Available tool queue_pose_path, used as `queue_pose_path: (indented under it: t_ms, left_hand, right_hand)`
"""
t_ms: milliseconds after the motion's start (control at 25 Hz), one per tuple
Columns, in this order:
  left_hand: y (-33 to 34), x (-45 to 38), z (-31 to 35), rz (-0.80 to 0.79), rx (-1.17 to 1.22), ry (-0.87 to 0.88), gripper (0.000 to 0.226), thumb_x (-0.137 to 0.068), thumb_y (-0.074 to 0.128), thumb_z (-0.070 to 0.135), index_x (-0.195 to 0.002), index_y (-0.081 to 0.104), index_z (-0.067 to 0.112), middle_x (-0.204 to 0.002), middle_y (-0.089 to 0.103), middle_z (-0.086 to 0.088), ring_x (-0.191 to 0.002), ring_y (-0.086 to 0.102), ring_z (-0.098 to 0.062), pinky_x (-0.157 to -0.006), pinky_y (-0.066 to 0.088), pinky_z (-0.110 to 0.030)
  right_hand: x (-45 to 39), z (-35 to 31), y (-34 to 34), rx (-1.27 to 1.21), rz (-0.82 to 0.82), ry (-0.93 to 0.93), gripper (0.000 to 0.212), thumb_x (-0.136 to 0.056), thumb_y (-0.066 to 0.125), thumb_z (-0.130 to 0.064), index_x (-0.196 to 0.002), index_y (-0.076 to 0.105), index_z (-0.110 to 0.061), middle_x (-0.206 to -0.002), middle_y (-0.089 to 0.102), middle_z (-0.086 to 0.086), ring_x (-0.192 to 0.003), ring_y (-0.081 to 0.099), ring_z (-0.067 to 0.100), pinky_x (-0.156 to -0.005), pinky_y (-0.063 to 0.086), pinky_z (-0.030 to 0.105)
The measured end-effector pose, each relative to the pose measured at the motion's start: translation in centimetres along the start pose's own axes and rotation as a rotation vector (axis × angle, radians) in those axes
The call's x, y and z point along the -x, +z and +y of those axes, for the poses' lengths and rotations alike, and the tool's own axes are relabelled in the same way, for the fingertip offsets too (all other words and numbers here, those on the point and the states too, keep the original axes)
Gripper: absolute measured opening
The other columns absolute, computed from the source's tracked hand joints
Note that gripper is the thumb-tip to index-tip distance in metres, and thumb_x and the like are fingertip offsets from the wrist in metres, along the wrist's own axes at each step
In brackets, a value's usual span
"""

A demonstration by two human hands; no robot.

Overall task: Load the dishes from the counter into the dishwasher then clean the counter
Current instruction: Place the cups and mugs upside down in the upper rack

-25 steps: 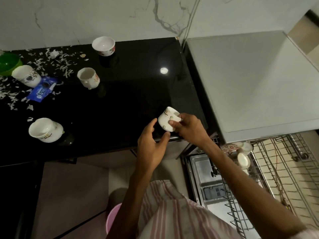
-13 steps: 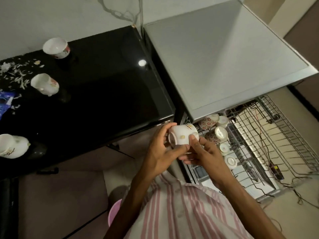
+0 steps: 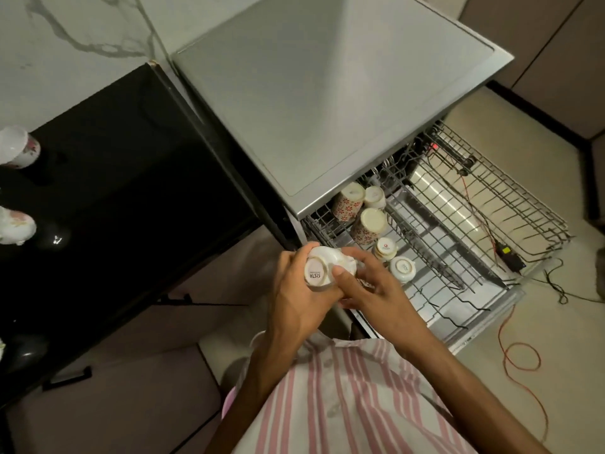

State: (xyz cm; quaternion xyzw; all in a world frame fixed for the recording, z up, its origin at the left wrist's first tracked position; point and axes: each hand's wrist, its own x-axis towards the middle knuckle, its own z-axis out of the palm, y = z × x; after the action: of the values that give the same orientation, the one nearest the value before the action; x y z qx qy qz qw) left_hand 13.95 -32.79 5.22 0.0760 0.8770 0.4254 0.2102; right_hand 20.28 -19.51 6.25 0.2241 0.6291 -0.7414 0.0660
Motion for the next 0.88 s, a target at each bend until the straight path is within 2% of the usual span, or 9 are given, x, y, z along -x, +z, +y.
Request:
queue_pose_path:
  t_ms: [80,200,280,400,520,600,640,720,880]
  left_hand:
    - [1.6,-0.1,0.8,-0.038,-0.063,0.04,0.071,-0.065,0.078,0.042,-0.13,0.049,0.04,-0.111,0.042,0.012,-0.099,0.057,-0.01,-0.081,0.055,-0.039]
    - [3.8,-0.7,1.7,-0.127,-0.135,0.154,0.085,-0.064,0.083,0.027,-0.14,0.045,0.027,-0.117,0.037,0.009,-0.105,0.054,-0.015,-0.087,0.054,-0.038]
    - [5.3,-1.0,2.8,-0.207,-0.141,0.226,0.083,-0.067,0.084,0.021,-0.14,0.045,0.023,-0.119,0.032,0.009,-0.107,0.053,-0.012,-0.089,0.053,-0.027]
    - [7.6,-1.6,4.2,-0.338,-0.11,0.269,0.075,-0.073,0.083,0.02,-0.138,0.046,0.025,-0.119,0.024,0.017,-0.102,0.05,0.0,-0.084,0.045,-0.005]
    - [9.5,-2.7,3.9,-0.457,-0.058,0.244,0.075,-0.079,0.078,0.019,-0.144,0.041,0.029,-0.124,0.024,0.02,-0.105,0.055,0.0,-0.09,0.048,-0.012]
    - [11.1,-4.0,3.0,-0.504,-0.055,0.223,0.074,-0.083,0.069,0.005,-0.146,0.039,0.03,-0.126,0.025,0.021,-0.114,0.054,-0.005,-0.097,0.049,-0.019]
    - [11.8,-4.9,2.5,-0.507,-0.054,0.218,0.074,-0.083,0.062,-0.004,-0.145,0.041,0.029,-0.127,0.027,0.02,-0.117,0.053,-0.007,-0.1,0.048,-0.021]
    - [13.0,-7.0,1.7,-0.497,-0.04,0.193,0.074,-0.082,0.05,-0.013,-0.144,0.044,0.026,-0.129,0.032,0.017,-0.121,0.05,-0.009,-0.102,0.046,-0.02]
    - [15.6,-12.8,1.0,-0.468,-0.053,0.198,0.047,-0.098,0.047,0.006,-0.142,0.049,0.022,-0.134,0.042,0.006,-0.117,0.051,-0.007,-0.097,0.043,-0.01]
  right_hand:
    - [0.5,0.2,-1.4,-0.031,0.034,0.024,0.04,-0.084,0.067,-0.039,-0.12,0.056,-0.029,-0.107,0.069,0.0,-0.094,0.069,0.017,-0.071,0.057,0.026]
    - [0.5,0.9,-3.6,0.037,0.118,0.057,0.048,-0.08,0.075,-0.04,-0.122,0.053,-0.035,-0.107,0.066,-0.013,-0.1,0.064,0.002,-0.079,0.055,0.023]
    - [0.3,1.5,-5.3,0.045,0.166,0.063,0.052,-0.078,0.08,-0.032,-0.121,0.052,-0.032,-0.099,0.066,-0.019,-0.095,0.062,-0.005,-0.078,0.052,0.019]
    - [0.1,2.6,-7.9,0.053,0.222,0.1,0.061,-0.072,0.084,-0.019,-0.121,0.05,-0.028,-0.098,0.066,-0.009,-0.084,0.064,-0.004,-0.071,0.051,0.019]
    - [-0.8,4.0,-10.5,0.155,0.258,0.124,0.065,-0.068,0.085,-0.026,-0.12,0.048,-0.034,-0.1,0.065,-0.007,-0.085,0.064,0.0,-0.075,0.056,0.028]
    - [-1.9,5.3,-12.0,0.235,0.288,0.148,0.067,-0.065,0.085,-0.034,-0.119,0.046,-0.038,-0.101,0.066,-0.009,-0.087,0.065,0.005,-0.078,0.057,0.037]
    - [-2.7,5.8,-12.5,0.263,0.298,0.156,0.067,-0.065,0.084,-0.034,-0.12,0.046,-0.038,-0.101,0.065,-0.009,-0.086,0.065,0.004,-0.076,0.057,0.034]
    - [-4.6,6.7,-13.4,0.307,0.305,0.155,0.064,-0.068,0.084,-0.032,-0.12,0.045,-0.035,-0.099,0.064,-0.011,-0.081,0.063,-0.002,-0.066,0.054,0.019]
    - [-10.0,8.2,-15.5,0.318,0.312,0.139,0.06,-0.073,0.082,-0.022,-0.117,0.043,-0.029,-0.098,0.062,-0.01,-0.077,0.062,-0.006,-0.057,0.049,0.011]
